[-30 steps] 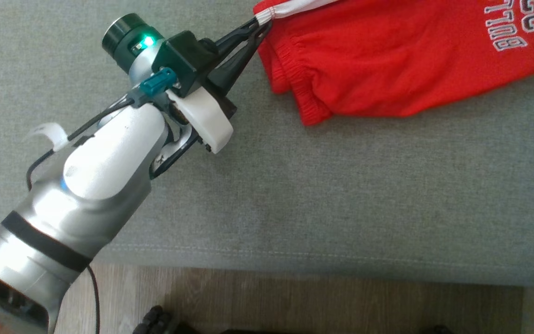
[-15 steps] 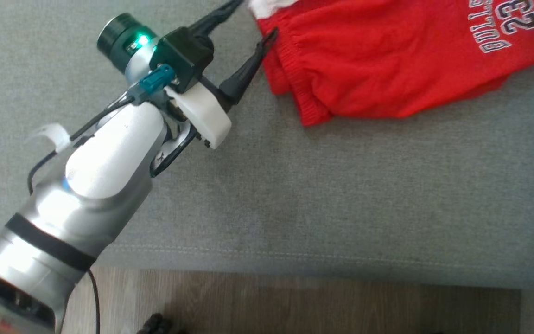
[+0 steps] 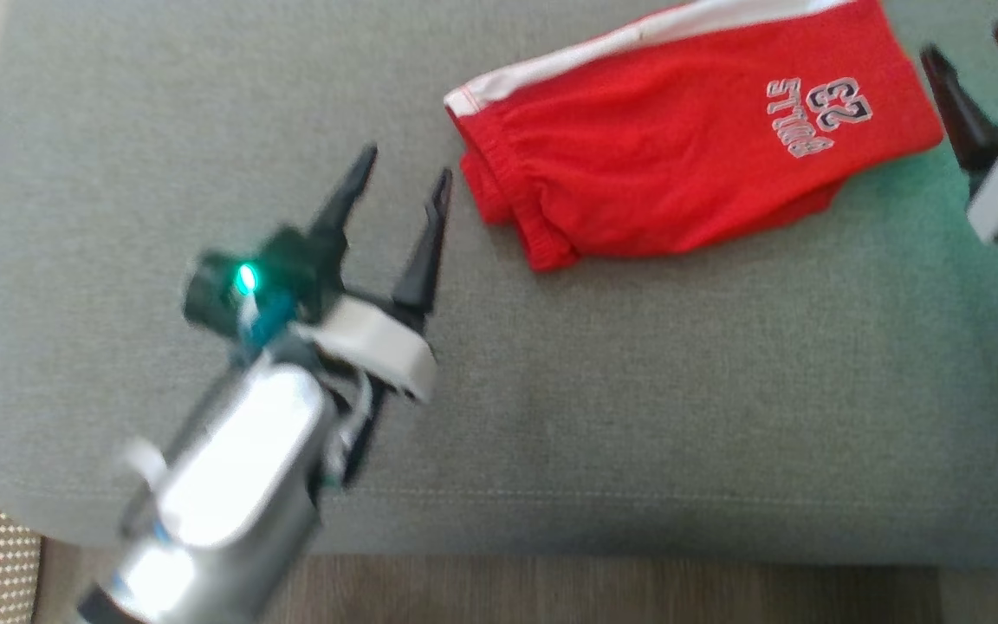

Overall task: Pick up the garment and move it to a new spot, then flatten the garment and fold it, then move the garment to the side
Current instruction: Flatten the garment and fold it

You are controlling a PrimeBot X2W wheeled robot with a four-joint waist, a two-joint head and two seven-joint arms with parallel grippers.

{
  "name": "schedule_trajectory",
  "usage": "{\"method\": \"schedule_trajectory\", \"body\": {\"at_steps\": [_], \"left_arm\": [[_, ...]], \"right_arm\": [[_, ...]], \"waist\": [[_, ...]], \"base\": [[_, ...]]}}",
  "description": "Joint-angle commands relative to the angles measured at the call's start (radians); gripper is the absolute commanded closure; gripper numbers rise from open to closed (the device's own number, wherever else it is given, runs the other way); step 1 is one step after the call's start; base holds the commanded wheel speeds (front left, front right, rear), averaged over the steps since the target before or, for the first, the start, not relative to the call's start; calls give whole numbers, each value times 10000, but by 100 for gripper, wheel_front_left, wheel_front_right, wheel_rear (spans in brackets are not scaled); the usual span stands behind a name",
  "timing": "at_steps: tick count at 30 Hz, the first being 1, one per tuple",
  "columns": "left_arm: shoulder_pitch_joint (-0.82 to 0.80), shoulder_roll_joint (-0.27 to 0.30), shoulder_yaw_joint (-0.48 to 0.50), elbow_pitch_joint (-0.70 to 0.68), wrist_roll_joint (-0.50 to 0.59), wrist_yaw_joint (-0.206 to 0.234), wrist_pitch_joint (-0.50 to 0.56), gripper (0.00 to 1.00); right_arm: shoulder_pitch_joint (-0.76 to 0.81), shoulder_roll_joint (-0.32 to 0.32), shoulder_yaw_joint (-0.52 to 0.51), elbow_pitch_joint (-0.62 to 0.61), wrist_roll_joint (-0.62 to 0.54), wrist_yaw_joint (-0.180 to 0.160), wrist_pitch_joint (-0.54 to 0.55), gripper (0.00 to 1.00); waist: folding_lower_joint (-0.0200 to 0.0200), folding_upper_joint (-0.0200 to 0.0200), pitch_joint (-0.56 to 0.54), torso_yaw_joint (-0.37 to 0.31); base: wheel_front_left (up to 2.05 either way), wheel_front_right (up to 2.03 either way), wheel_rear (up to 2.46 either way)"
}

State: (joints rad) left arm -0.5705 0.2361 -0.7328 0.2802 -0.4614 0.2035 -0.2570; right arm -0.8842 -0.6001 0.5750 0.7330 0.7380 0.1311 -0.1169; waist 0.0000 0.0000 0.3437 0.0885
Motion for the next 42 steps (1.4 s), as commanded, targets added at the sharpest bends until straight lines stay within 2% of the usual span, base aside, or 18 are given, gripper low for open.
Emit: {"method": "schedule_trajectory", "body": {"at_steps": [1,5,10,18,26,34,35,36,37,38,42], "left_arm": [[189,-30,541,-732,62,344,-47,0],[1460,-572,982,-1978,344,1094,-47,0],[2523,-1113,1505,-3046,1016,1468,-47,0],[3669,-1678,1839,-3430,2014,1191,-47,0],[3890,-1824,2018,-3544,2584,896,-47,0],[4070,-1851,1992,-3704,3068,832,-47,0],[4094,-1853,1986,-3706,3108,828,-47,0],[4115,-1854,1982,-3707,3146,824,-47,0],[4133,-1854,1980,-3706,3179,822,-47,0],[4147,-1855,1984,-3707,3200,831,-47,0],[4171,-1857,2031,-3693,3251,885,-47,0]], "right_arm": [[372,-151,-269,-231,133,-4,-127,0],[1086,-88,-875,-194,174,-4,-156,0],[1142,149,-1452,96,119,-4,-132,0],[-92,380,-2287,2442,-737,-4,39,0],[-1225,299,-2073,4602,-2013,-4,586,0],[-1104,778,-1962,5372,-2225,-4,1552,0],[-1053,857,-1964,5395,-2187,-4,1663,6],[-995,943,-1950,5410,-2147,-4,1774,49],[-941,1003,-1928,5422,-2118,-4,1891,84],[-905,1030,-1903,5429,-2096,-4,1956,100],[-931,1014,-1898,5409,-2017,-4,1742,100]], "waist": [[0,0,-478,191],[0,0,-700,487],[0,0,-614,871],[0,0,-91,1716],[0,0,273,2282],[0,0,268,2355],[0,0,262,2344],[0,0,254,2331],[0,0,247,2312],[0,0,244,2283],[0,0,165,2041]], "base": [[0,0,0],[0,0,0],[0,0,0],[0,0,0],[0,0,0],[0,0,0],[0,0,0],[0,0,0],[0,0,0],[0,0,0],[0,0,0]]}}
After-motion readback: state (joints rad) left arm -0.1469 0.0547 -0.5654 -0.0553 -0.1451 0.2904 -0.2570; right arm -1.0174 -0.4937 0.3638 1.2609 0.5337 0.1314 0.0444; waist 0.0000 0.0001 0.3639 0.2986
